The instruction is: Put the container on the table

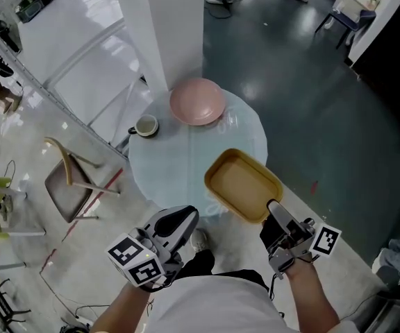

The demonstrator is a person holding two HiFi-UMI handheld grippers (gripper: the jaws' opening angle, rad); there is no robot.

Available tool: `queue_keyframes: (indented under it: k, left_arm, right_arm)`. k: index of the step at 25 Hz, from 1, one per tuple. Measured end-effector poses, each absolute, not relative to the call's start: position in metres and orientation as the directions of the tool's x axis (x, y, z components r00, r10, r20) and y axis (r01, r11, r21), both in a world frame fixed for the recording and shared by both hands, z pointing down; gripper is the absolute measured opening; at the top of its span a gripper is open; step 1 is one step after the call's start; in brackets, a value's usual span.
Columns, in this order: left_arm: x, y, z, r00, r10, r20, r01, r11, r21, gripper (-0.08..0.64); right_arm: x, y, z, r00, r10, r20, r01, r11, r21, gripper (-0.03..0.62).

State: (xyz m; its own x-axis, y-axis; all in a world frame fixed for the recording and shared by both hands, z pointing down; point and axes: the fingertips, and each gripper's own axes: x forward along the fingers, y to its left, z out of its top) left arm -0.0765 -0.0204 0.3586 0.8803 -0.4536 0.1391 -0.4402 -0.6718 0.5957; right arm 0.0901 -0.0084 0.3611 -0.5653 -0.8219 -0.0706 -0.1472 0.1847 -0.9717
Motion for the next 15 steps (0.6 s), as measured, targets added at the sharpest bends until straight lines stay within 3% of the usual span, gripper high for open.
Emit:
queue_keyframes:
  k: [15]
  left_arm:
    - [-0.101,-0.067,0.365,0.881,-0.452,0.138,-0.434,-0.659,0.614,0.041]
  right_arm:
    - [0.074,-0.055,0.37,-0.557,-0.83,-0.03,-0.175,0.152,-0.973,0.242]
